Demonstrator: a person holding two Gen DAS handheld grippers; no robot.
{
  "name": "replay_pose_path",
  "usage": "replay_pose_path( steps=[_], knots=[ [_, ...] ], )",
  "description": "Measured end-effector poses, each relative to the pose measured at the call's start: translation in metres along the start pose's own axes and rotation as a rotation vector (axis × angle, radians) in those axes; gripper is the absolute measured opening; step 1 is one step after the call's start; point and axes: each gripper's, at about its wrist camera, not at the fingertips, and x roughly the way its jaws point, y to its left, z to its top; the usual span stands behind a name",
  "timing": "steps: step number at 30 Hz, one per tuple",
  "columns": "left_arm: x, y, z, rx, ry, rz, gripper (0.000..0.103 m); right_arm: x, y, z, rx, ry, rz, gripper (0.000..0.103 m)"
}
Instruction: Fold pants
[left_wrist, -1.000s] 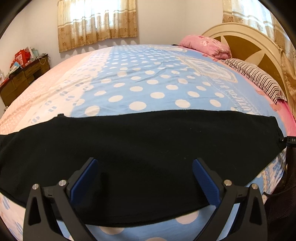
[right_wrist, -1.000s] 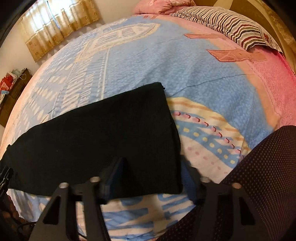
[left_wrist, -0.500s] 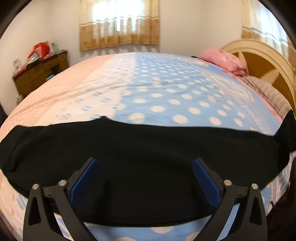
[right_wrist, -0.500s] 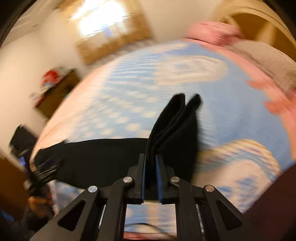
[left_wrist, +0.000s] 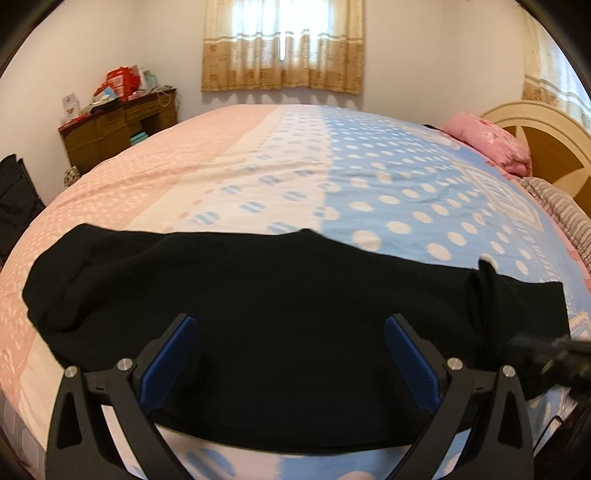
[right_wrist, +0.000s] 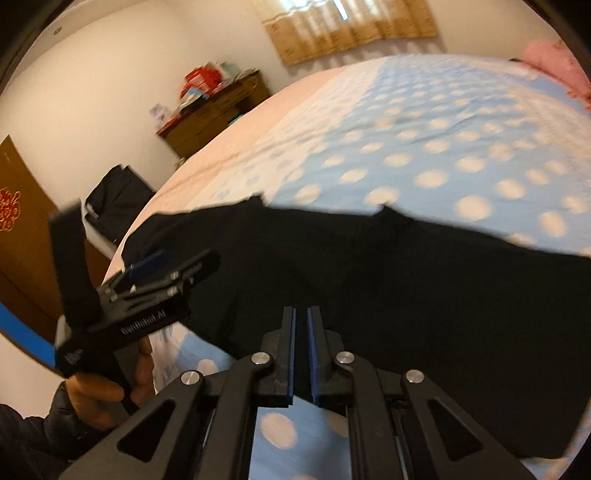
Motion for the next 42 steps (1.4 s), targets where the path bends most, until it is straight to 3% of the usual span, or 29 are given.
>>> replay_pose_path(
  steps=[5,8,11,15,18,20,22,24,25,28,31,33,40,42],
  knots=[
    [0.004,0.011,0.000,-0.018,0.009,0.016,0.103,0.035,0.013,-0.018,-0.005,0.088,0.100,0.007],
    [0.004,0.008,0.000,-0.014,0.011,-0.017,0.103,0.012,0.018,-0.024,-0.038,0.056,0.200,0.007],
    [0.001,-0.002,0.001,0.012,0.002,-0.073,0.103,-0.033,0.004,-0.021,-0.052,-0.064,0.126,0.007],
    [-0.005,-0.039,0.008,0.058,-0.001,-0.238,0.103,-0.077,-0.045,-0.018,0.069,-0.185,-0.029,0.007],
    [-0.005,-0.072,0.013,0.102,0.025,-0.372,0.103,-0.092,-0.069,-0.025,0.137,-0.217,-0.079,0.007],
    [0.003,-0.095,0.014,0.120,0.045,-0.413,0.102,-0.095,-0.082,-0.033,0.186,-0.230,-0.084,0.007],
    [0.012,-0.111,0.013,0.127,0.084,-0.427,0.097,-0.098,-0.088,-0.040,0.213,-0.234,-0.077,0.007],
    [0.027,-0.125,0.007,0.108,0.172,-0.472,0.081,-0.099,-0.090,-0.044,0.217,-0.236,-0.089,0.007],
    [0.032,-0.128,0.004,0.095,0.202,-0.490,0.078,-0.099,-0.092,-0.046,0.215,-0.239,-0.101,0.007],
    [0.029,-0.134,-0.004,0.094,0.182,-0.483,0.071,-0.099,-0.099,-0.050,0.221,-0.249,-0.118,0.007],
    [0.025,-0.129,-0.003,0.015,0.218,-0.578,0.049,-0.100,-0.111,-0.055,0.256,-0.252,-0.120,0.007],
    [0.029,-0.125,-0.003,-0.058,0.265,-0.642,0.016,-0.095,-0.120,-0.057,0.291,-0.241,-0.130,0.007],
    [0.005,-0.122,-0.002,-0.029,0.169,-0.615,0.012,-0.087,-0.142,-0.065,0.371,-0.224,-0.104,0.007],
    [-0.003,-0.121,-0.002,0.001,0.138,-0.565,0.012,-0.088,-0.138,-0.064,0.350,-0.234,-0.101,0.007]
  ],
)
